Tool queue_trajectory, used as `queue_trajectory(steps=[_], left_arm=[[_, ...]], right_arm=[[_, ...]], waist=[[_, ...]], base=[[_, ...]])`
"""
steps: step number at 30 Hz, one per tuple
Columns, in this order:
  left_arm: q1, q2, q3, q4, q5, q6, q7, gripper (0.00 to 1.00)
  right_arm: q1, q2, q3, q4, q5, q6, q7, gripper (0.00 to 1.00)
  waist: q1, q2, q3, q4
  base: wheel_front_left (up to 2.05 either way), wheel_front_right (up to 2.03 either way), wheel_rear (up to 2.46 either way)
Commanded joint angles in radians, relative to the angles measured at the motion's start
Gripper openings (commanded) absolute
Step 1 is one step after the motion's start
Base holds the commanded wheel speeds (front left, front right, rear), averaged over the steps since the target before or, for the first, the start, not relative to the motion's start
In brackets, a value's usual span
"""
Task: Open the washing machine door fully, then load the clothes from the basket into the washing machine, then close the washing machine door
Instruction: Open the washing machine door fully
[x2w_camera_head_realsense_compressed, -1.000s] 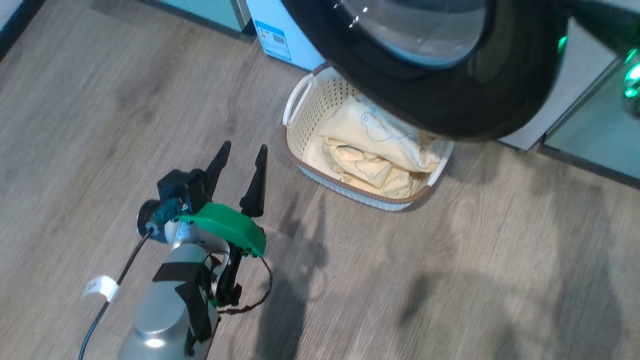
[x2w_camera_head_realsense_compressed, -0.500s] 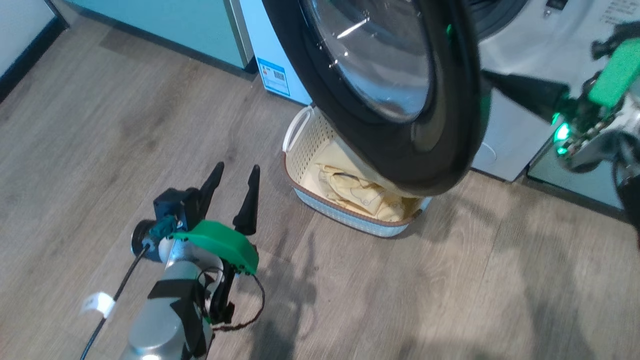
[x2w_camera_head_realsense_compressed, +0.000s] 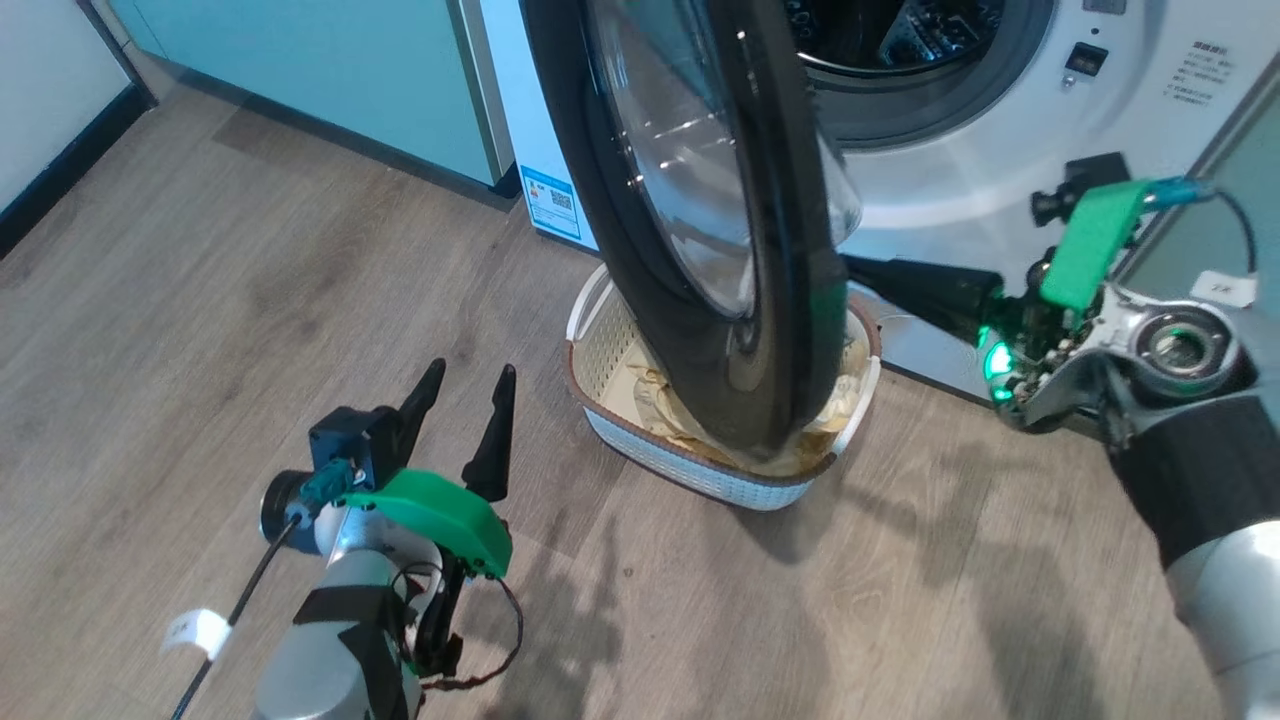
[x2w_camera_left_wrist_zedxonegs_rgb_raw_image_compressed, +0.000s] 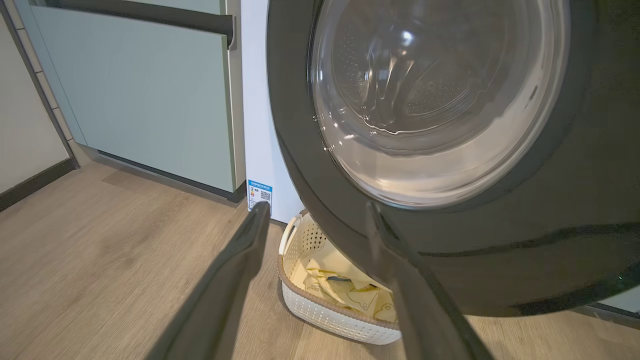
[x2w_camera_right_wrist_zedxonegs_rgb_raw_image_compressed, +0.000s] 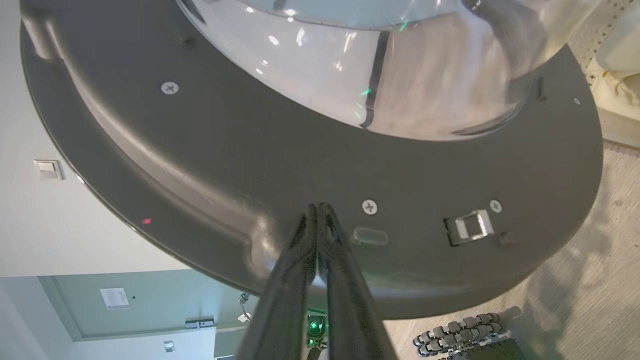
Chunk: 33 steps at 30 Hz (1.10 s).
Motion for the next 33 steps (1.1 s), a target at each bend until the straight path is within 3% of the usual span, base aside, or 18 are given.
queue_trajectory(steps=[1,20,33], left_arm=[[-0.018,0.023,0.041,-0.026,0.01,-0.004,-0.006,1.0],[-0.015,0.023,0.046,-0.031,0.005,-0.007,-0.006,1.0],[-0.007,0.023,0.063,-0.022,0.015,-0.008,-0.006,1.0]], right_arm=[[-0.011,0.022,0.007,-0.04,0.003,0.004,0.003,0.0],[0.023,0.056,0.1,-0.097,0.109,0.004,-0.045,0.0],[0.066,0.056,0.09,-0.108,0.132,0.004,-0.08,0.0]], waist=[[0.0001,-0.0001,-0.001,0.0],[0.0001,-0.0001,0.005,-0.007],[0.0001,-0.0001,-0.026,-0.035]], base=[[0.0,0.0,0.0],[0.0,0.0,0.0],[0.0,0.0,0.0]])
